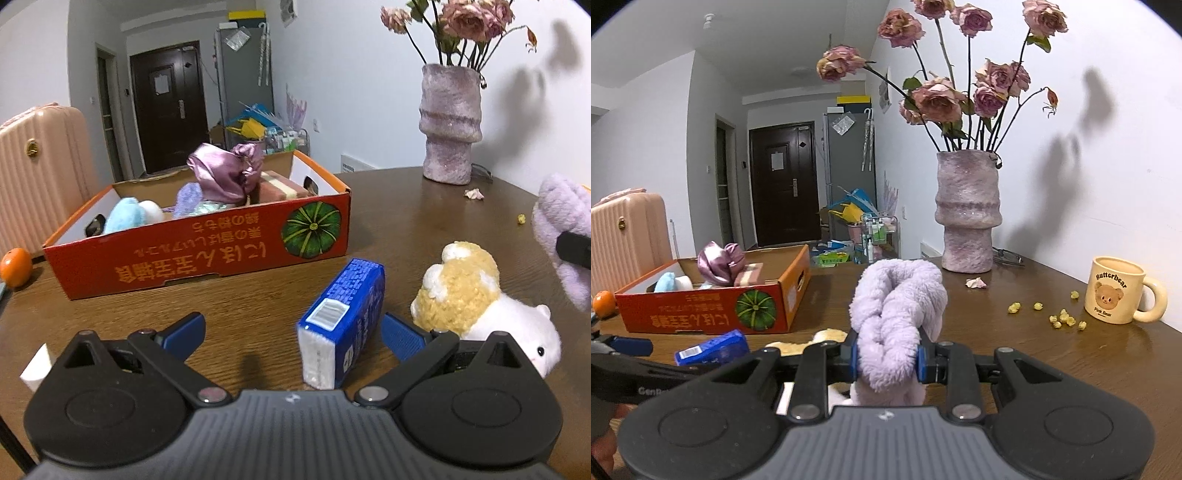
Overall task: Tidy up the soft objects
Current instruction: 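Approach the blue milk carton with the left tool while the right tool holds the scrunchie, then grasp the milk carton with the left tool while the right tool holds the scrunchie, then carry the carton over the box with the left tool while the right carries the scrunchie, then open both tools to drop the carton and lavender scrunchie into the box, then withdraw both tools and close the right tool on the yellow-white plush sheep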
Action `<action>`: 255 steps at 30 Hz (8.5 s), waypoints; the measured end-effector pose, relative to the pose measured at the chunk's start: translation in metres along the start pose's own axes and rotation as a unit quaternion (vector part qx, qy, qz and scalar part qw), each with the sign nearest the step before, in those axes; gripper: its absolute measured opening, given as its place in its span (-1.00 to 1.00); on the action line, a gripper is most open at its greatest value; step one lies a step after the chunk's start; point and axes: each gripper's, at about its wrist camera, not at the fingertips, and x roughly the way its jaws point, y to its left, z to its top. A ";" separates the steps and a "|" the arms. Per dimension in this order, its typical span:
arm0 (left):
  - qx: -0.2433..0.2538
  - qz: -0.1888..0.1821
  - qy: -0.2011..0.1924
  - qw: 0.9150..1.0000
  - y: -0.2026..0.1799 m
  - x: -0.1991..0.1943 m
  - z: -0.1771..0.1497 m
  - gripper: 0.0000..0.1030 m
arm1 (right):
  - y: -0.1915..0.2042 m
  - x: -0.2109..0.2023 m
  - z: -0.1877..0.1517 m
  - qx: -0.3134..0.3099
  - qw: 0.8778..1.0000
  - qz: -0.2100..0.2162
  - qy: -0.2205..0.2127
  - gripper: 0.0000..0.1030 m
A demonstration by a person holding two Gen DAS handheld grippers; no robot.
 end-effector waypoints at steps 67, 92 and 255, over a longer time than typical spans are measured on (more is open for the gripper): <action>-0.061 0.011 -0.047 0.997 0.041 -0.025 0.015 -0.51 | 0.039 -0.001 -0.003 0.032 0.998 -0.045 -0.043 -0.48; -0.126 0.046 -0.096 0.986 0.106 -0.019 0.042 -0.52 | 0.129 0.040 0.012 0.022 0.997 -0.003 -0.073 -0.48; -0.064 0.096 -0.060 0.992 0.129 -0.059 -0.023 1.00 | 0.078 0.072 -0.021 -0.009 0.987 -0.040 0.156 0.82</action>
